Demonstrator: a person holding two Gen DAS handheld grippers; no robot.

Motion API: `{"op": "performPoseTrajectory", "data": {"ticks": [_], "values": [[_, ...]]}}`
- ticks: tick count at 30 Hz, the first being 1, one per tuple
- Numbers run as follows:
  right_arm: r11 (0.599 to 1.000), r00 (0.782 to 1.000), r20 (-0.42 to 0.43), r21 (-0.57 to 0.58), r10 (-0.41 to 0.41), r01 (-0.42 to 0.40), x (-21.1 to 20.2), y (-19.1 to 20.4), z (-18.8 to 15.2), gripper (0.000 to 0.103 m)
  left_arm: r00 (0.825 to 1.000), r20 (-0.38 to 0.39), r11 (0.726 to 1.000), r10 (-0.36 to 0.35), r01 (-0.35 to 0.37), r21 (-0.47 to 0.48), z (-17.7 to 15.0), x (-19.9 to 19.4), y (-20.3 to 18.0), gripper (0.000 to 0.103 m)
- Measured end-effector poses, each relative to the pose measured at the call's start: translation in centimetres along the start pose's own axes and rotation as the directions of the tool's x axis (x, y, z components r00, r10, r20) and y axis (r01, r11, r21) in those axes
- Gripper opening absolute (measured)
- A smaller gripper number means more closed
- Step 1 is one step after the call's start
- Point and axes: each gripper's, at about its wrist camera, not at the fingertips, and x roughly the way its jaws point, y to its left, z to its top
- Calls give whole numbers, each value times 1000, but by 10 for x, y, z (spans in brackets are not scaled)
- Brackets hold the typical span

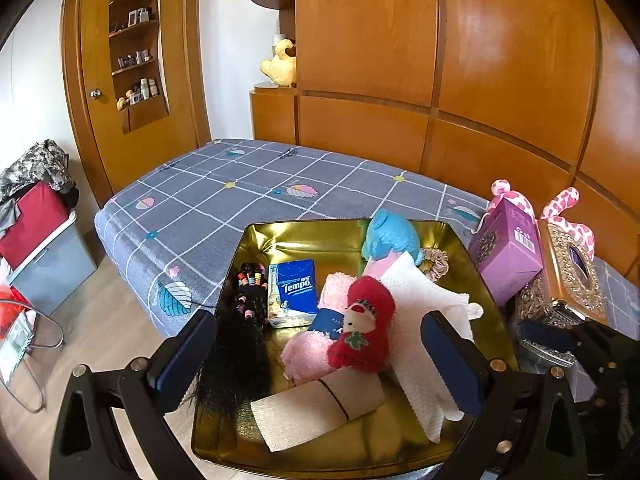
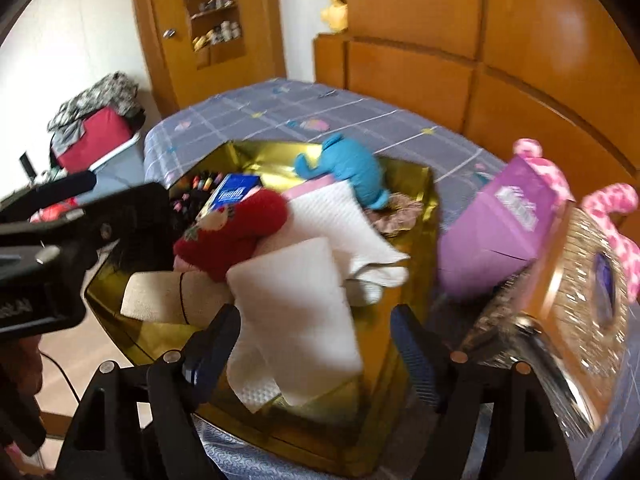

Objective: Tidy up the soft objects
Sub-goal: 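Withdraw both tools from the gold tray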

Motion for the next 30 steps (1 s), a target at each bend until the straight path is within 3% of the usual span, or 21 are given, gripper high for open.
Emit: {"op": "performPoseTrajectory", "data": {"ticks": [5, 13, 30], "values": [[995, 995, 71, 64, -75, 70, -26, -8, -5, 80, 1000, 11, 1000, -12, 12, 4, -4, -7, -9, 102], [959, 960, 133, 176, -247, 222, -55, -19, -13, 80, 999, 34, 999, -35, 34, 28, -13, -19, -29, 103], [911, 925, 131, 270, -356, 312, -68, -39, -25, 80, 999, 41, 999, -16, 15, 31, -17, -23, -32, 103]]}}
